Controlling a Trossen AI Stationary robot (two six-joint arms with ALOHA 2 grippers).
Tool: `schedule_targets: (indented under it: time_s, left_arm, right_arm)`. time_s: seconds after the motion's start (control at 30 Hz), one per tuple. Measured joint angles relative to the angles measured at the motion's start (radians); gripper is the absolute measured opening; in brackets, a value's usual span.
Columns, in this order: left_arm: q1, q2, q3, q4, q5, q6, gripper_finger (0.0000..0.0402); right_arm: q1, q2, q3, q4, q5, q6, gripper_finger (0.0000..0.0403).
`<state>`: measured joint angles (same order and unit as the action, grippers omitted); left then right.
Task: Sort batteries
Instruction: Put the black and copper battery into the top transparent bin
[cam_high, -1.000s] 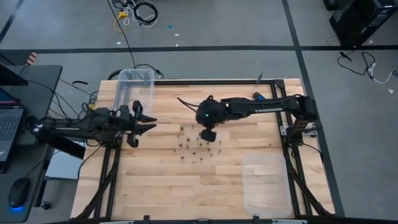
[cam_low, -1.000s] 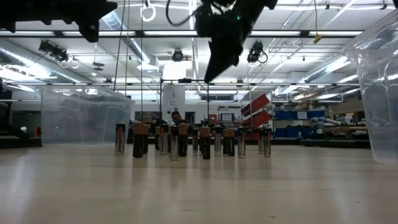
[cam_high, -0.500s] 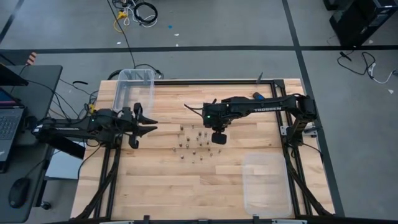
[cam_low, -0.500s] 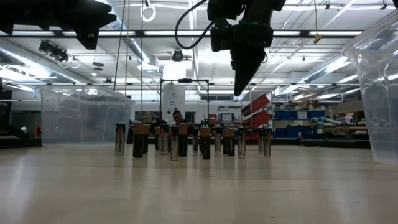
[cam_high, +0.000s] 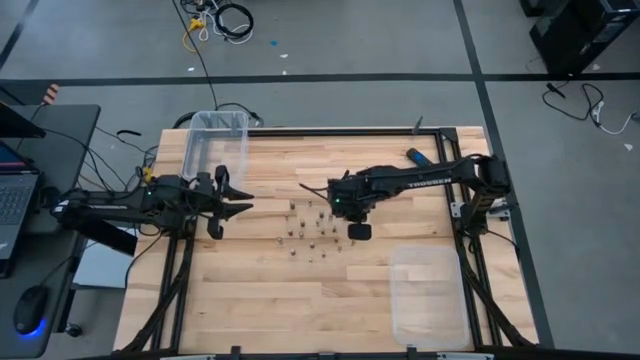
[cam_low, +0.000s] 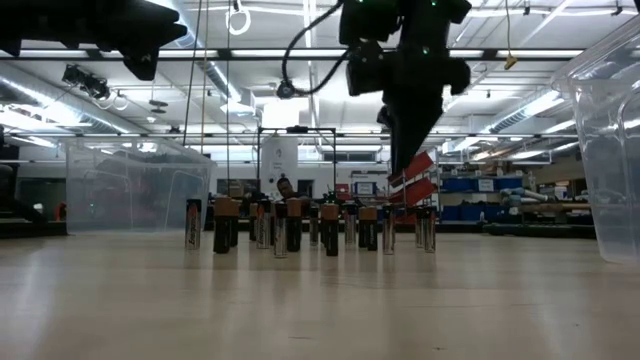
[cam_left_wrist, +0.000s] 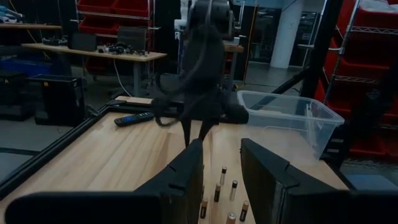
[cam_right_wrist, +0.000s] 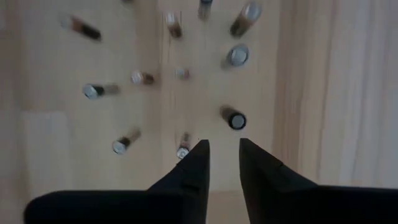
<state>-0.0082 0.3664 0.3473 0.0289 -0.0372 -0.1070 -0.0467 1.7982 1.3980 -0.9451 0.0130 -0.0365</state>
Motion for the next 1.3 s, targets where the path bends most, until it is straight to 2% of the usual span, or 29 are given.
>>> schedule_targets:
  time_s: [0.17, 0.43, 1.3]
  left_arm:
    - [0.0, 0.0, 0.0, 0.0, -0.006, 0.001, 0.0106]
    - [0.0, 0.0, 0.0, -0.002, -0.021, 0.007, 0.0106]
    - [0.0, 0.003, -0.001, -0.005, -0.023, 0.024, 0.0106]
  right_arm:
    - [-0.002, 0.0, -0.025, 0.037, 0.049, -0.018, 0.0103]
    - [-0.001, 0.0, -0.074, 0.135, 0.049, -0.012, 0.0129]
    - [-0.007, 0.0, -0.081, 0.177, 0.049, 0.0, 0.0135]
